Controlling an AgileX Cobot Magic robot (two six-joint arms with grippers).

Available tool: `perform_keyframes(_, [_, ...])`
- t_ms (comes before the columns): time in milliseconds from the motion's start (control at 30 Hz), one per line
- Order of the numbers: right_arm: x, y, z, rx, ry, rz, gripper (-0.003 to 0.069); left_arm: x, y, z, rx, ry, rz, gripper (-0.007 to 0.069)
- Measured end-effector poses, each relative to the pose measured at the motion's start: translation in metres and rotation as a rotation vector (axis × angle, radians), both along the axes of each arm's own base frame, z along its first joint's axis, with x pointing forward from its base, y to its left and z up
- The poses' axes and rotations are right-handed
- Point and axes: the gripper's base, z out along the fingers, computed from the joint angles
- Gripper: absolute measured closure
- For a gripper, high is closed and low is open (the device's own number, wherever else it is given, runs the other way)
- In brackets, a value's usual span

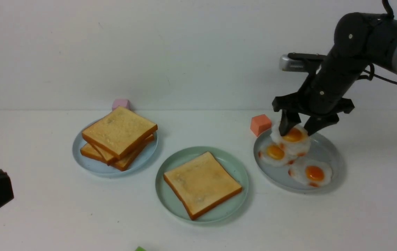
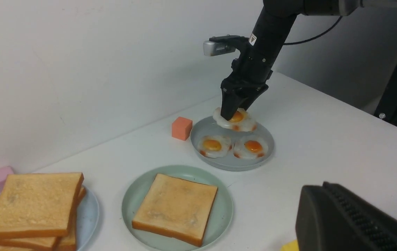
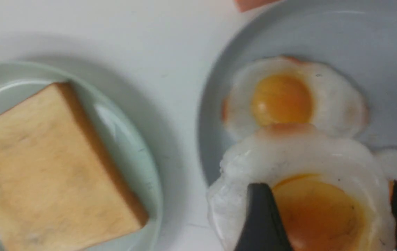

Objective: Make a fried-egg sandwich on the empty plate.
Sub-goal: Use the right arm to place the fried egg on the slice of bread in the middle

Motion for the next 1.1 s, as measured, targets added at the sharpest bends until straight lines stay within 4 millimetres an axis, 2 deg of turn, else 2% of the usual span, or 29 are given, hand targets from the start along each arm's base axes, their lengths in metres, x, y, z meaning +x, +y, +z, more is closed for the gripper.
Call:
perform_keyframes(133, [-0.014, 0.042, 0.001, 0.013, -0.004, 0.094, 0.0204, 0.0, 0.0, 0.0, 0.0, 0.0, 0.0, 0.062])
perform_keyframes(167, [-0.02, 0.059, 0.002, 0.019, -0.013, 0.131, 0.0204, 0.0, 0.0, 0.0, 0.0, 0.0, 0.0, 0.062])
perform_keyframes(233, [-0.024, 0.071, 0.002, 0.025, -0.026, 0.155, 0.0204, 0.0, 0.0, 0.0, 0.002, -0.002, 0.001, 0.062])
perform_keyframes(267, [-0.031, 0.089, 0.003, 0.038, -0.048, 0.191, 0.0204, 0.0, 0.0, 0.0, 0.002, -0.002, 0.001, 0.062])
perform_keyframes(333, [-0.038, 0.11, 0.002, 0.052, -0.076, 0.231, 0.0204, 0.0, 0.0, 0.0, 0.002, -0.002, 0.001, 0.062])
perform_keyframes(400, [-0.041, 0.117, 0.001, 0.055, -0.082, 0.246, 0.0204, 0.0, 0.0, 0.0, 0.002, -0.002, 0.001, 0.062])
perform_keyframes(467, [-0.044, 0.131, -0.012, 0.054, -0.062, 0.263, 0.0204, 0.0, 0.0, 0.0, 0.002, -0.002, 0.001, 0.062])
perform_keyframes(667, [-0.041, 0.142, -0.045, 0.045, -0.005, 0.258, 0.0204, 0.0, 0.0, 0.0, 0.001, -0.002, 0.001, 0.062])
perform_keyframes(1100, [-0.034, 0.149, -0.066, 0.049, -0.023, 0.233, 0.0204, 0.0, 0.0, 0.0, 0.001, -0.002, 0.001, 0.062])
